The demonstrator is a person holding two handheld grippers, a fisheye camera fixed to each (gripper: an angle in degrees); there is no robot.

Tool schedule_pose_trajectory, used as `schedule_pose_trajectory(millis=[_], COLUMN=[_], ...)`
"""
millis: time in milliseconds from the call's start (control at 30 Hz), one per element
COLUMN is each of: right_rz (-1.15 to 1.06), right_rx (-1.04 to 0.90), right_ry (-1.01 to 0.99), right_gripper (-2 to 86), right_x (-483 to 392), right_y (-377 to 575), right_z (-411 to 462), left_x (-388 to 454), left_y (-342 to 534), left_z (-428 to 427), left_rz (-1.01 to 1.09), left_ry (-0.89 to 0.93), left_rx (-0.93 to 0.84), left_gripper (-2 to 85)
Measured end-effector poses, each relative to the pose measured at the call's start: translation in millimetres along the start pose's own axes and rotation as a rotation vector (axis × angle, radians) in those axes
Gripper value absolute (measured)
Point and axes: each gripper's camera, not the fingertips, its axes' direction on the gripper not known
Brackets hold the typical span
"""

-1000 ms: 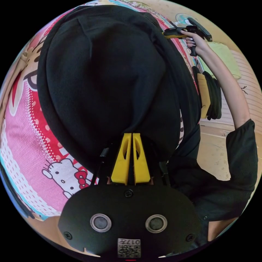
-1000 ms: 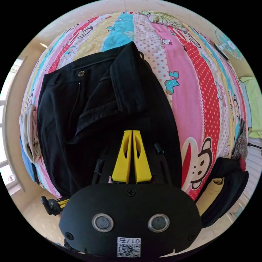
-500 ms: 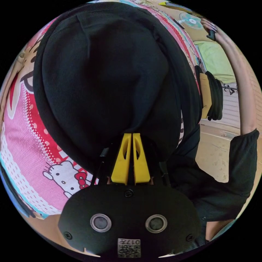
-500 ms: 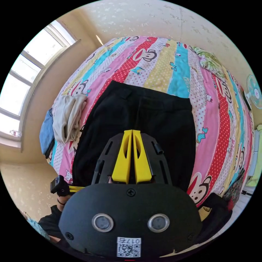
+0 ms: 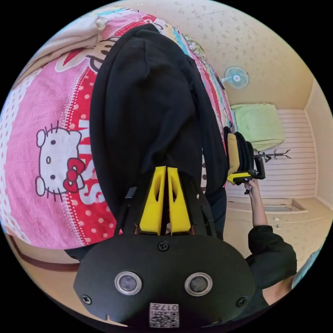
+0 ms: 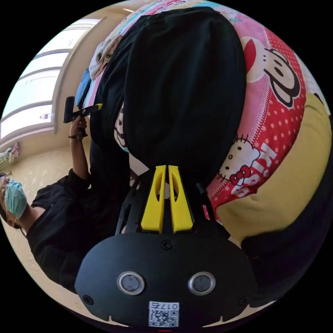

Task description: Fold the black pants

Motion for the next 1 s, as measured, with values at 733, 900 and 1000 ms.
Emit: schedule_pose_trajectory(millis=[733, 900, 1000], right_rz=[0.280, 0.322, 0.296], right_rx=[0.583, 0.688, 0.791], right_ry=[-0.071, -0.241, -0.451], right_gripper=[10.4, 11.0, 9.9], right_x=[56, 69, 75], right_y=[241, 294, 333], right_z=[27, 28, 42], left_x=[204, 238, 238], left_y=[159, 162, 173], left_z=[250, 364, 402], left_rz=[0.575, 0.612, 0.590], left_ry=[0.114, -0.031, -0.115], left_rx=[-0.170, -0.414, -0.394], left_gripper=[9.6, 12.2, 9.6])
